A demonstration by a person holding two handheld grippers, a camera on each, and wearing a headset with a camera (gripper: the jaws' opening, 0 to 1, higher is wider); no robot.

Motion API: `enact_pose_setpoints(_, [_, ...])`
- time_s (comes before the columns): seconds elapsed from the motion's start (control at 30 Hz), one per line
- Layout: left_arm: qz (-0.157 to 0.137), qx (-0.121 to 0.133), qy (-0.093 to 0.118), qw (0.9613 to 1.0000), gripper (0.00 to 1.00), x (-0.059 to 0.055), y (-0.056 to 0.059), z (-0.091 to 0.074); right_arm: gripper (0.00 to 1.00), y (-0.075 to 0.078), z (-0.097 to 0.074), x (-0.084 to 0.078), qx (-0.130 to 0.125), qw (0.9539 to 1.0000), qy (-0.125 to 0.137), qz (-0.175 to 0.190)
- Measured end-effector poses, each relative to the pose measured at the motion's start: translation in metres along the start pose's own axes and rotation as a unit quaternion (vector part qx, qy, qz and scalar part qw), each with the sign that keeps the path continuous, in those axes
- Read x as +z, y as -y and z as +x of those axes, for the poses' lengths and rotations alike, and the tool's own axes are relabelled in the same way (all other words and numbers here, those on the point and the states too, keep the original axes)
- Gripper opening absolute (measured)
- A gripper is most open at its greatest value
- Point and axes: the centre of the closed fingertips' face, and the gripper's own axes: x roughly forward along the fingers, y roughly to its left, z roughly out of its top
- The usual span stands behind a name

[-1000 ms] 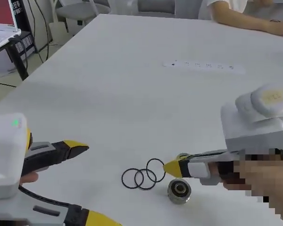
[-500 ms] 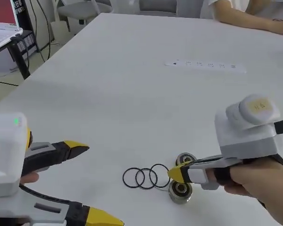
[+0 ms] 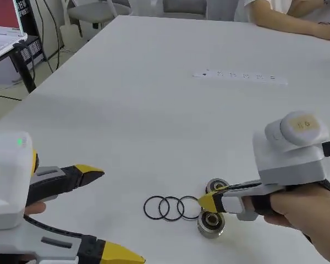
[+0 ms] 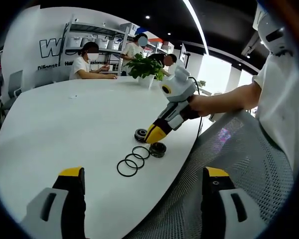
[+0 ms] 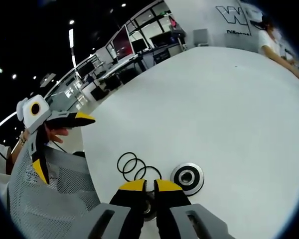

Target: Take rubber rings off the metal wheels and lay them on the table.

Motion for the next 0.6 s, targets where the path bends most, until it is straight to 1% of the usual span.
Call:
enact_pose_setpoints(0.13, [0.001, 0.001, -0.001, 1.0, 0.96, 0.0, 0.0, 0.0, 0.03, 0.003, -0.003, 0.003, -0.004, 1.0, 0.005, 0.003])
enact_pose_setpoints(0.43, [0.003, 0.002, -0.002, 1.0, 0.96, 0.0, 0.0, 0.0, 0.03, 0.008, -0.014, 0.019, -0.007, 0.9991, 0.038, 0.016])
enact_pose_setpoints(0.6, [0.007, 0.001, -0.007, 1.0, 0.96, -0.001, 0.001, 0.0, 0.04, 0.006, -0.022, 0.028, -0.003, 0.9983, 0.055, 0.018])
